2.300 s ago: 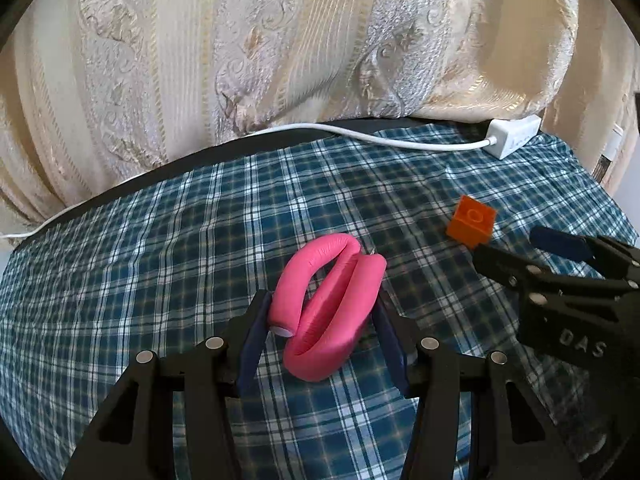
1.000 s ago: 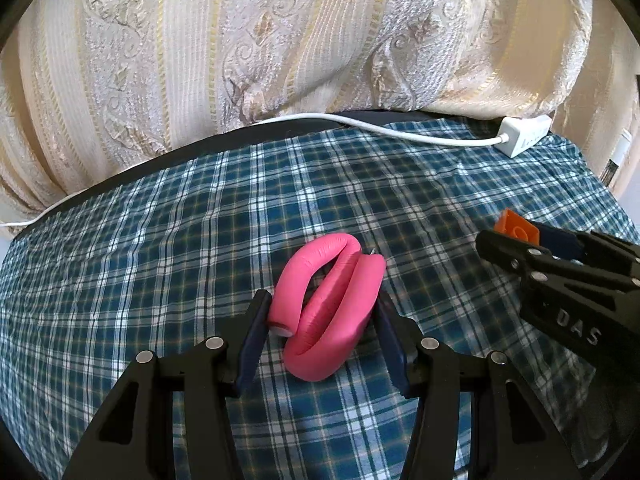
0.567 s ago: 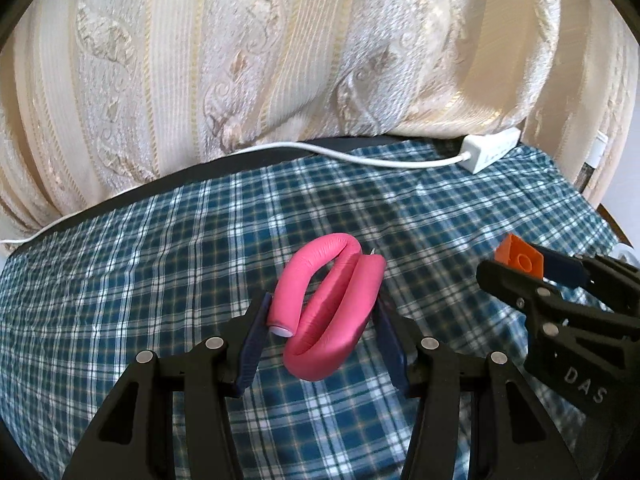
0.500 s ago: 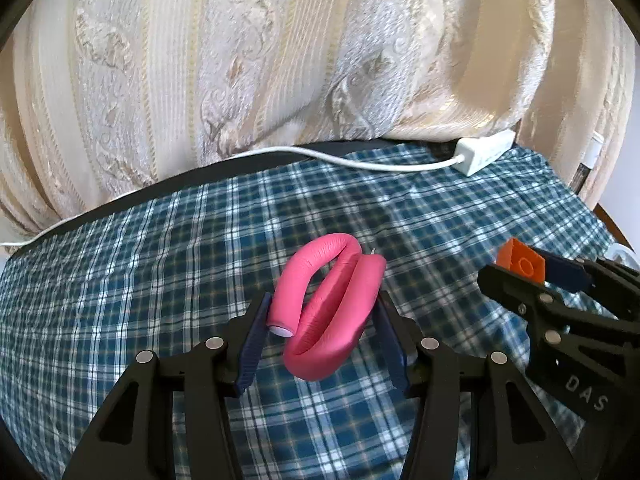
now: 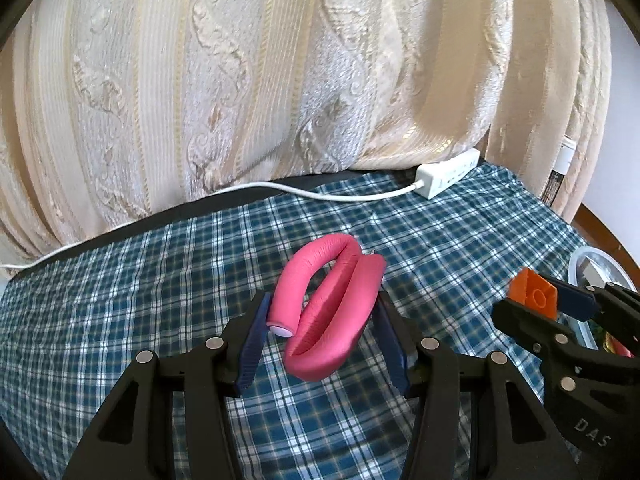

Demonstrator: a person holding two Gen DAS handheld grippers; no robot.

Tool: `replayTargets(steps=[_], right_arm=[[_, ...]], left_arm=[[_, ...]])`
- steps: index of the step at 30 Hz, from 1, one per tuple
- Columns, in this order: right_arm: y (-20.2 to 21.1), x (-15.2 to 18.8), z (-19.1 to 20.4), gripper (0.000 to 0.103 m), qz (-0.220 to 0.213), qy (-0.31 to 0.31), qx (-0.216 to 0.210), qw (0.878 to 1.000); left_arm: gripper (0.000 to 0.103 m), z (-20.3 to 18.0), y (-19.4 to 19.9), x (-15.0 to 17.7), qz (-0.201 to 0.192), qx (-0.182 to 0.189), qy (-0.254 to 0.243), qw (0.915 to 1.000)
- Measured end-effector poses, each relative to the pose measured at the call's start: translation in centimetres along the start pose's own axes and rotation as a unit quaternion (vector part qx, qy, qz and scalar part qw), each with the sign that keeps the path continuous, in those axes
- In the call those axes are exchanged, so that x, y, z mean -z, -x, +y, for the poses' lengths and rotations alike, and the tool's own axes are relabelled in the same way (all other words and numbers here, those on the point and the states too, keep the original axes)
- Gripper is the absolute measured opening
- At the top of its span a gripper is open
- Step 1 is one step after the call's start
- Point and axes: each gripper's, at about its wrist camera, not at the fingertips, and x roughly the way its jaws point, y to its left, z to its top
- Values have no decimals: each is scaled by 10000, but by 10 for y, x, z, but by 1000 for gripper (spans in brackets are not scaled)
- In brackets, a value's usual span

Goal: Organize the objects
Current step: 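Carry the pink loop in the left gripper and orange brick in the right gripper to the bowl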

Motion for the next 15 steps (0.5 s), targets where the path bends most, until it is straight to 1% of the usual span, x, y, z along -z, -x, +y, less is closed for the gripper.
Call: replayTargets(steps=[15], right_arm=[[35, 15, -21, 46, -192, -295, 74, 9994]], left_arm=[[53, -18, 15, 2, -181, 103, -199, 9996]])
